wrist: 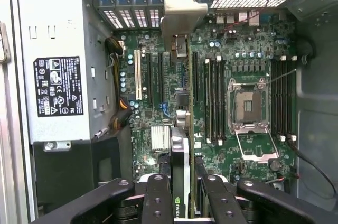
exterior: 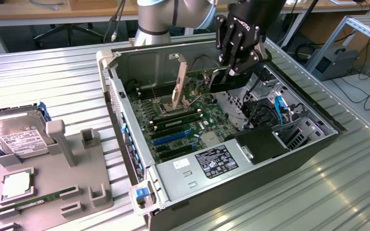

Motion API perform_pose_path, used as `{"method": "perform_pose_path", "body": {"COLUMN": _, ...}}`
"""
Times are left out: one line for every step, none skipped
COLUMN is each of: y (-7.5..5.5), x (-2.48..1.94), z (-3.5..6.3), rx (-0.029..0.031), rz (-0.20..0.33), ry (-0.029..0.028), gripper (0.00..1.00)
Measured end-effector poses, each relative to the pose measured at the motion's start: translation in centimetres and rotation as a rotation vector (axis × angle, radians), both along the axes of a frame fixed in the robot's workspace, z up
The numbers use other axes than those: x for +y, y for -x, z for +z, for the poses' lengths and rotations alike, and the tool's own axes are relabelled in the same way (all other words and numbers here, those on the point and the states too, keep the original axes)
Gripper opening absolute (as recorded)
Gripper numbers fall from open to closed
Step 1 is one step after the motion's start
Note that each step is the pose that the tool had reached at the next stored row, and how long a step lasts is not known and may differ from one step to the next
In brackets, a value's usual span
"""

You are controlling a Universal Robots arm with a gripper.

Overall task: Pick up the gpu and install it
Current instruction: 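Insert the gpu into the slot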

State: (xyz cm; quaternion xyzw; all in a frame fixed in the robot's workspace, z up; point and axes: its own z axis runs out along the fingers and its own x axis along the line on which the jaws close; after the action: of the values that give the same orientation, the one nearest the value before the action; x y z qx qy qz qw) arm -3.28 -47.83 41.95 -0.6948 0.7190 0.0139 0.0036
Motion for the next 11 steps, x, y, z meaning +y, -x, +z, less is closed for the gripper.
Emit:
{"method": "perform_pose_path", "body": {"y": 0.3, "x": 0.18, "z": -0.57, "rx": -0.0001, "rz": -0.001, "ry": -0.0002, "gripper": 0.27}}
{"method": "perform_pose_path", "body": {"y": 0.6, "x": 0.29, "z": -1.08, "rx": 0.0, "rz": -0.001, "ry": 0.0, "gripper": 0.27}}
{"method": "perform_pose_path", "body": {"y": 0.7, "x": 0.37, "z": -1.4, "rx": 0.0, "rz": -0.002, "ry": 0.0001, "gripper": 0.27}}
{"method": "perform_pose_path", "body": {"y": 0.8, "x": 0.45, "z": -1.75, "rx": -0.0001, "rz": -0.002, "ry": -0.0001, "gripper": 0.27}}
{"method": "perform_pose_path", "body": {"y": 0.9, "x": 0.52, "z": -2.04, "rx": 0.0, "rz": -0.002, "ry": 0.0, "gripper": 0.27}}
{"method": "perform_pose_path", "body": {"y": 1.0, "x": 0.63, "z": -2.38, "rx": 0.0, "rz": -0.002, "ry": 0.0001, "gripper": 0.27}}
{"method": "perform_pose_path", "body": {"y": 1.2, "x": 0.93, "z": -3.14, "rx": 0.0, "rz": -0.003, "ry": 0.0, "gripper": 0.27}}
{"method": "perform_pose_path", "body": {"y": 1.2, "x": 1.11, "z": -3.58, "rx": 0.0, "rz": -0.004, "ry": 0.0, "gripper": 0.27}}
{"method": "perform_pose_path", "body": {"y": 1.3, "x": 1.35, "z": -4.18, "rx": -0.0001, "rz": -0.005, "ry": -0.0002, "gripper": 0.27}}
{"method": "perform_pose_path", "body": {"y": 1.4, "x": 1.53, "z": -4.74, "rx": 0.0001, "rz": -0.005, "ry": 0.0001, "gripper": 0.27}}
{"method": "perform_pose_path", "body": {"y": 1.4, "x": 1.58, "z": -4.93, "rx": 0.0, "rz": -0.006, "ry": 0.0001, "gripper": 0.27}}
